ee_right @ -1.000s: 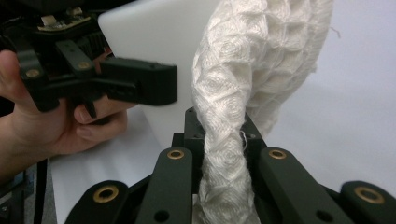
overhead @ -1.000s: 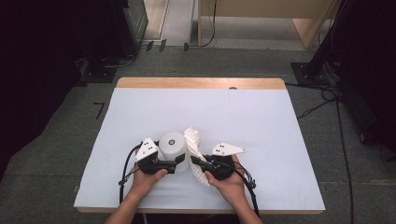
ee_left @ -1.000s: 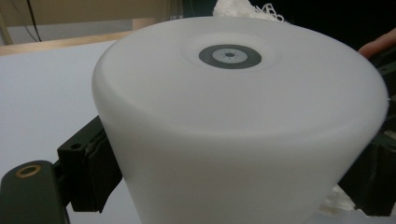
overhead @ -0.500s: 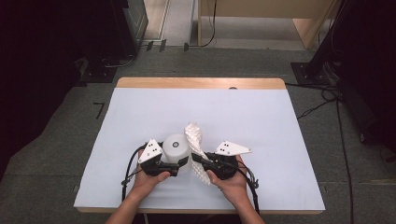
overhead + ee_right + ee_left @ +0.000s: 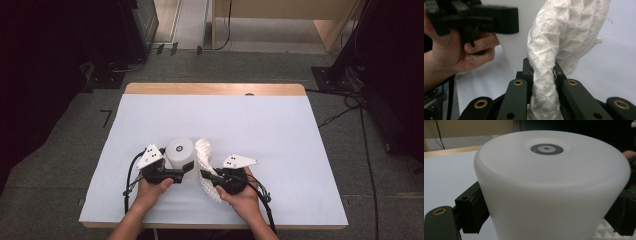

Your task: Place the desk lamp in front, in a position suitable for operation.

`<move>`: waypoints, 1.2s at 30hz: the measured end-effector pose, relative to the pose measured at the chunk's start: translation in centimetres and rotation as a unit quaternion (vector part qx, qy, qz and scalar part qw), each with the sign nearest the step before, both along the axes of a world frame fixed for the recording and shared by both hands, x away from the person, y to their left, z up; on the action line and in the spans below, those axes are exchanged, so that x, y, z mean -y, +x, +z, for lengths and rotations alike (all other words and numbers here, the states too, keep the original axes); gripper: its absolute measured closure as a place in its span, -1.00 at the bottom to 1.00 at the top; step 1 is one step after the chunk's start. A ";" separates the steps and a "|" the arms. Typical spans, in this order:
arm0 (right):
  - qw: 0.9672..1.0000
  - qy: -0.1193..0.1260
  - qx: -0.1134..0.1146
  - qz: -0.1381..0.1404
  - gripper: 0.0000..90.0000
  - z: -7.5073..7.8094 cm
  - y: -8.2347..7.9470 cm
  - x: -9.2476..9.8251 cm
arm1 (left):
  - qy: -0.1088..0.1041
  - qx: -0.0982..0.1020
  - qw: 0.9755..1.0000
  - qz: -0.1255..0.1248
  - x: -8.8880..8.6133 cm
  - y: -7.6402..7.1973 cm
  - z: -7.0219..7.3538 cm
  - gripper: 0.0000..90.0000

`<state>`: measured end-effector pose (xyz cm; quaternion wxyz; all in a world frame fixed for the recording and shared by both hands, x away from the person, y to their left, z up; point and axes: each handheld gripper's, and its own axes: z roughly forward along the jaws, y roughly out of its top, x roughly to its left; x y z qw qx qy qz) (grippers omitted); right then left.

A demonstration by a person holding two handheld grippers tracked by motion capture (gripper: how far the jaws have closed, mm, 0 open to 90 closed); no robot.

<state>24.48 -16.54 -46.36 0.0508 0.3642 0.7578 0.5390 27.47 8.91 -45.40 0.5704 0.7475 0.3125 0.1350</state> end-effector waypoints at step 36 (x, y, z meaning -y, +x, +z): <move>0.999 0.027 0.043 -0.015 0.79 2.0 -0.3 1.6 | 0.075 0.027 0.996 -0.033 1.8 -0.5 -0.7 -0.80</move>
